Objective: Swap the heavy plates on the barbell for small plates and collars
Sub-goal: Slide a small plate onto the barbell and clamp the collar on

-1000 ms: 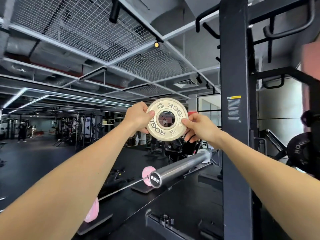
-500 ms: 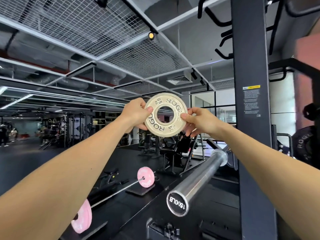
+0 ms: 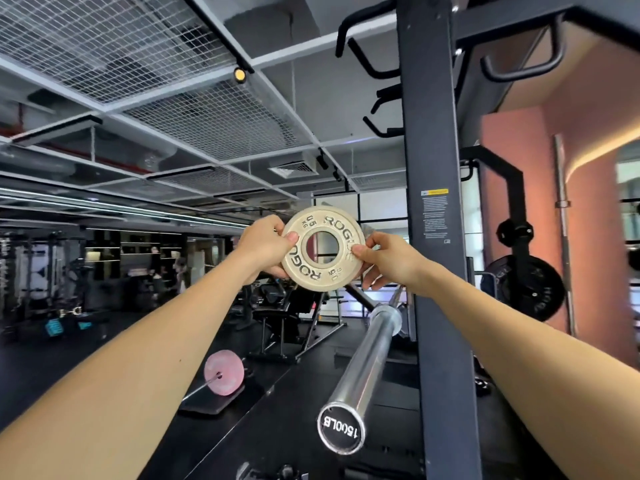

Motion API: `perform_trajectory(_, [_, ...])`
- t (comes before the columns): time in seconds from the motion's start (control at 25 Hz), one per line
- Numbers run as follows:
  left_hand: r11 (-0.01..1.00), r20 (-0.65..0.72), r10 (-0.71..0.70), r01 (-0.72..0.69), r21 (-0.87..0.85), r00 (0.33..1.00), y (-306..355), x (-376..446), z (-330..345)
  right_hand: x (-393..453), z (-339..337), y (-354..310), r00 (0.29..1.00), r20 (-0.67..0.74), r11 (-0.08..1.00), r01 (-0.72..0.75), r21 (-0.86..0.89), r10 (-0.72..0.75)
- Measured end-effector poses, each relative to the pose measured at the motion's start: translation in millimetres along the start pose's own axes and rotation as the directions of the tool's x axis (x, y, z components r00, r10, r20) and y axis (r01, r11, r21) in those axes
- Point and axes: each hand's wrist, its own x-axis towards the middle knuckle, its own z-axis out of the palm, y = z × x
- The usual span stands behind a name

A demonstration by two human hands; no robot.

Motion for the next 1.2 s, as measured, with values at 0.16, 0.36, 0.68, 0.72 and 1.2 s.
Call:
perform_trajectory(0.16, [0.998,0.058,0.032,-0.029,-0.051,0.998,0.0,-16.7,-9.3,-27.2,6.1,-15.2,0.998,-0.059,0.998,-0.037,-0.058,0.033])
perform_trajectory(0.36, [0.99,0.147,0.073,-0.054,-0.132,0.986,1.1,-53.4,-23.0,-74.2,16.6,-37.7,0.989,-0.122,0.991,-0.098,-0.089,0.086])
perform_trajectory(0.68, [0.975,0.261,0.085,-0.027,-0.219,0.962,-17.3,-115.3,-43.7,-160.9,49.7,-66.7,0.96,-0.223,0.972,-0.202,-0.122,0.172])
perform_trajectory(0.72, [0.974,0.276,0.083,-0.019,-0.226,0.958,-20.9,-124.7,-44.5,-171.2,53.8,-66.7,0.957,-0.226,0.969,-0.215,-0.124,0.183])
perform_trajectory(1.2, [0.982,0.382,0.019,0.055,-0.181,0.924,-68.1,-176.9,-23.4,-221.5,91.0,-22.8,0.907,-0.263,0.92,-0.37,-0.129,0.328])
